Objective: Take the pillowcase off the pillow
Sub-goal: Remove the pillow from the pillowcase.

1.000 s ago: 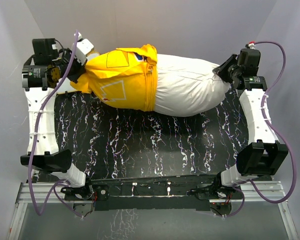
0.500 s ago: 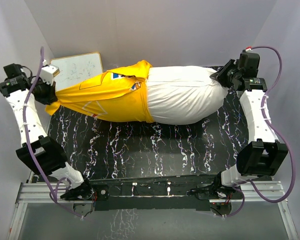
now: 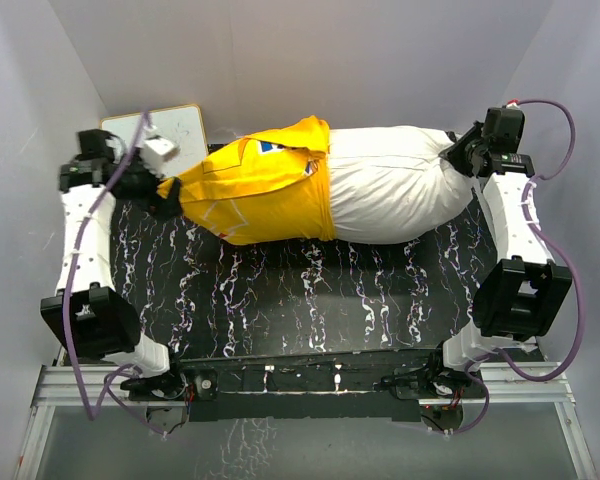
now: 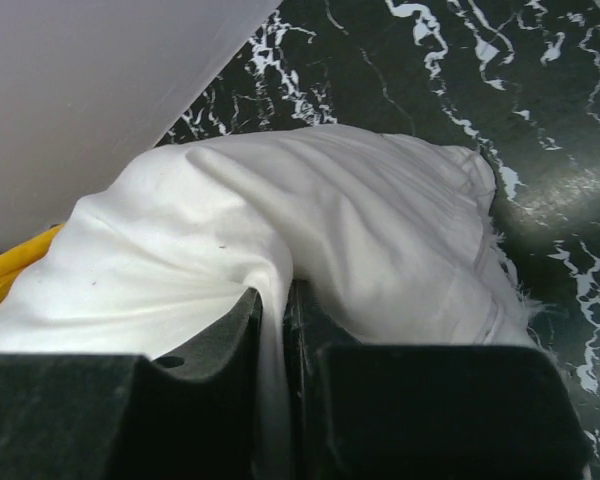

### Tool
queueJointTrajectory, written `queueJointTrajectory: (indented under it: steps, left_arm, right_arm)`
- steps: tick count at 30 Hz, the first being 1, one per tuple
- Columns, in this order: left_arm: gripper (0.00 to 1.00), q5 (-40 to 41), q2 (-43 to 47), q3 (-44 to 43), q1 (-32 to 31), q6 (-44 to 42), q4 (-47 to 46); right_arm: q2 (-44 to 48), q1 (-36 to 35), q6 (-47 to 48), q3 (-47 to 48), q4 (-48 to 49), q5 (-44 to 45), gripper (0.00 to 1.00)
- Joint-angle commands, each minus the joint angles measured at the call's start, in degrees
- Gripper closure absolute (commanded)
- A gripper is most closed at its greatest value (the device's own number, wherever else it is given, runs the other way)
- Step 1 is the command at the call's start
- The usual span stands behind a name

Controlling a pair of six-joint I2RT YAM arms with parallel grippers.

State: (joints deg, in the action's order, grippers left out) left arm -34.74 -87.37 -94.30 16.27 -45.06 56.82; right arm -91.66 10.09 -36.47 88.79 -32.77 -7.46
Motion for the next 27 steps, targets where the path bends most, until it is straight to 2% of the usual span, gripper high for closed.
queueJointTrajectory:
  steps: [1, 5, 10, 11, 13, 14, 15, 16, 18, 23, 27]
  left_arm:
    - [0.03, -2.2, 5.9, 7.6, -10.9, 1.2, -7.5]
    - [0.03, -0.2, 6.4, 12.1, -16.6, 0.5, -16.2]
    - [0.04, 9.3, 2.3, 16.8, -22.0, -2.1, -22.2]
    - [0.12, 9.7, 1.5, 16.7, -22.2, -1.0, -22.8]
    - [0.4, 9.2, 0.0, 14.9, -22.5, 1.7, -21.8]
    - [0.55, 8.6, -0.4, 13.9, -22.6, 3.5, -21.4]
    - [0.75, 7.3, -0.4, 13.2, -22.6, 4.8, -21.1]
    - [0.87, 5.7, 0.0, 12.6, -22.6, 5.8, -20.7]
    - [1.0, 1.6, 1.6, 12.1, -22.6, 8.0, -20.7]
    - [1.0, -12.6, 2.8, 4.8, -22.6, 18.7, -16.7]
    - [1.0, -18.7, 3.0, -5.8, -22.7, 27.4, -12.4]
  right_arm:
    - [-1.4, 1.9, 1.9, -3.2, -0.2, 9.7, 0.92]
    - [-2.5, 1.7, 2.5, -2.8, 0.0, 7.4, 0.92]
    - [-1.2, 1.1, 2.3, -3.5, 0.9, 4.8, 0.92]
    - [-0.5, 1.0, 2.2, -4.1, 1.6, 4.3, 0.92]
    - [1.4, 0.9, 2.2, -4.9, 2.2, 3.3, 0.92]
    - [2.2, 0.7, 2.1, -5.3, 2.5, 3.0, 0.92]
    - [3.3, 0.5, 2.1, -5.6, 2.7, 2.7, 0.92]
    - [4.3, 0.3, 2.0, -6.0, 2.9, 2.3, 0.92]
    - [6.7, -0.2, 1.4, -6.9, 3.2, 1.2, 0.92]
    - [11.7, -2.8, 0.3, -8.0, 1.6, -0.2, 0.92]
    - [17.3, -4.3, -1.2, -7.6, -2.3, -2.0, 0.92]
